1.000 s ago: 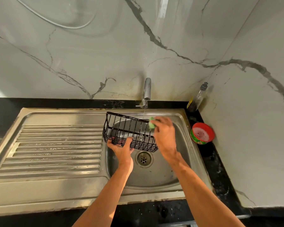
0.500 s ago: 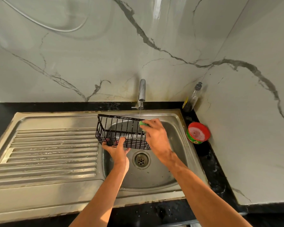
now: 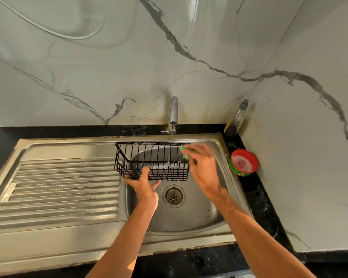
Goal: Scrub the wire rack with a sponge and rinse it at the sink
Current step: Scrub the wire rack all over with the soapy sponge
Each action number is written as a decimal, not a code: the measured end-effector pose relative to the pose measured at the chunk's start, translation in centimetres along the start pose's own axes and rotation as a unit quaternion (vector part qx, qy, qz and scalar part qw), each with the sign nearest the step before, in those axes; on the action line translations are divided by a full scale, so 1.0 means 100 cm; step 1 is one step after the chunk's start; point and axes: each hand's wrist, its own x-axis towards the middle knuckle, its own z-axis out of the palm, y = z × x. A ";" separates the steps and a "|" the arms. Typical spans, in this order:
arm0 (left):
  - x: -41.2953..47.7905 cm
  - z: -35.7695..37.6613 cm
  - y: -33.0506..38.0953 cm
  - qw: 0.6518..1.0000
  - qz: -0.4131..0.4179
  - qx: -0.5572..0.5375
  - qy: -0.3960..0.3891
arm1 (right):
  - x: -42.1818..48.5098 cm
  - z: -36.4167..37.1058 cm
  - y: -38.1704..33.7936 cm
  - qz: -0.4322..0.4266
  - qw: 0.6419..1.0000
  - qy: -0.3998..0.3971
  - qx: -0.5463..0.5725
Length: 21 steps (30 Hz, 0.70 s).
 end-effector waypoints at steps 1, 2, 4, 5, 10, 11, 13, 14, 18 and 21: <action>0.002 0.001 0.000 1.000 -0.008 -0.011 -0.001 | -0.009 0.001 -0.007 -0.056 0.998 -0.027 0.009; 0.003 0.001 0.000 1.000 -0.014 -0.017 -0.001 | -0.019 0.000 -0.010 -0.100 0.994 -0.042 0.019; 0.005 0.002 -0.001 1.000 -0.019 -0.020 -0.005 | -0.021 -0.004 -0.002 -0.106 0.993 -0.038 0.023; 0.003 0.002 -0.001 1.000 -0.020 -0.015 -0.005 | -0.013 -0.004 0.004 -0.063 0.998 -0.016 0.018; -0.001 0.004 -0.003 0.999 -0.042 -0.011 0.010 | -0.009 -0.001 -0.014 -0.091 0.995 -0.044 0.008; 0.000 0.004 -0.003 0.999 -0.038 -0.006 0.009 | -0.015 -0.002 -0.015 -0.126 0.990 -0.060 0.008; 0.000 0.005 0.000 1.000 -0.027 0.008 0.008 | -0.009 -0.005 -0.007 -0.114 0.992 -0.055 0.003; 0.001 0.004 0.001 1.000 -0.022 0.016 0.007 | -0.001 -0.004 -0.002 -0.072 0.997 -0.036 -0.006; 0.001 0.003 0.005 1.000 -0.017 0.017 0.010 | 0.005 0.005 -0.018 -0.039 0.998 -0.043 -0.020; 0.004 0.002 0.007 1.000 -0.006 0.010 0.015 | -0.005 0.014 -0.029 -0.128 0.988 -0.088 0.009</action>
